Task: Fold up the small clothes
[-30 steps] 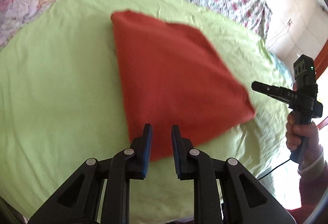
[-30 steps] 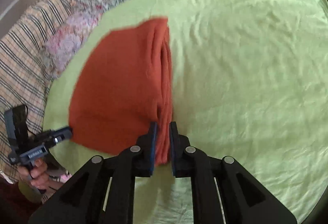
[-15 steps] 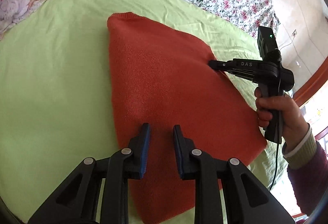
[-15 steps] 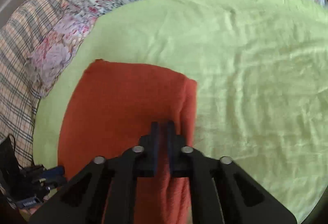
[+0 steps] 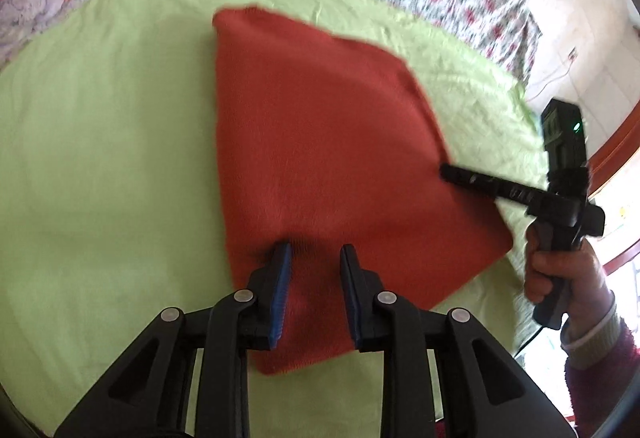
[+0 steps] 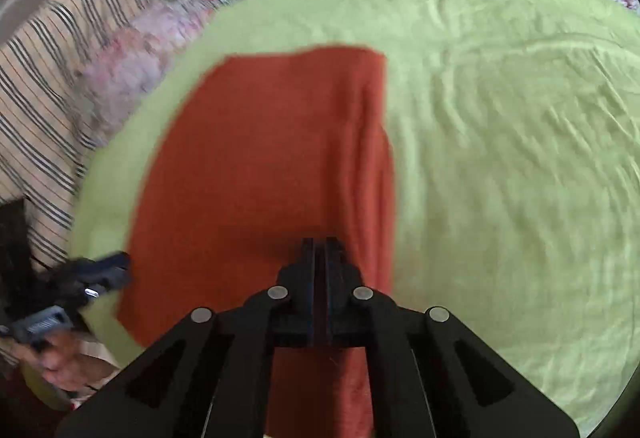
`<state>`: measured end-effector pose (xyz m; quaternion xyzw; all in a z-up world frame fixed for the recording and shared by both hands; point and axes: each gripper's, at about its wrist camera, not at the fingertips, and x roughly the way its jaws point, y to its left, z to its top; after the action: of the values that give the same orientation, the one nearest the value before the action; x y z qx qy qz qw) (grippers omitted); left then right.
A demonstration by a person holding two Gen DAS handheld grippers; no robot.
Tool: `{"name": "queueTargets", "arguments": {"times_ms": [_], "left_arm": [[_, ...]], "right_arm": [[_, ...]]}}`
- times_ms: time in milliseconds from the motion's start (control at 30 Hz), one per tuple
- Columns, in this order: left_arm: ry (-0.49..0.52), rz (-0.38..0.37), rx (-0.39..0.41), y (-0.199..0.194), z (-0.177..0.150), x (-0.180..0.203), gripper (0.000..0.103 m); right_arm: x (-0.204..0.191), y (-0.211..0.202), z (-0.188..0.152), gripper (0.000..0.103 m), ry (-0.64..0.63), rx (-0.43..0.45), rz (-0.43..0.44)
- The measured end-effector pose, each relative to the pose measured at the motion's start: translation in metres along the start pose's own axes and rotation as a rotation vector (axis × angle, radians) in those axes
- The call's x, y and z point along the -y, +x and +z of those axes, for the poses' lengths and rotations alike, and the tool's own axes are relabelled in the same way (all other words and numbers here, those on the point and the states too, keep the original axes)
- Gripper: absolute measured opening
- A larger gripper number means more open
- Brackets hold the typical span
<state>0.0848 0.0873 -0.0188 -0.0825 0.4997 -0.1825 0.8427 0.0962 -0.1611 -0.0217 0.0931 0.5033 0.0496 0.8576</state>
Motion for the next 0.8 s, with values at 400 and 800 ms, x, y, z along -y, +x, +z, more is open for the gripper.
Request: {"name": "queueTargets", "arguments": {"times_ms": [400,800], "left_arm": [[0.001,0.082,-0.002,-0.034,-0.041,0.016,0.03],[0.021,0.232,-0.016,-0.065,-0.085,0.026,0.068]], "right_arm": [[-0.006,-0.07,-0.037,0.005,0.095,0.078,0.118],[-0.035,-0.105,-0.11,0.032,0.038,0.038,0.113]]}}
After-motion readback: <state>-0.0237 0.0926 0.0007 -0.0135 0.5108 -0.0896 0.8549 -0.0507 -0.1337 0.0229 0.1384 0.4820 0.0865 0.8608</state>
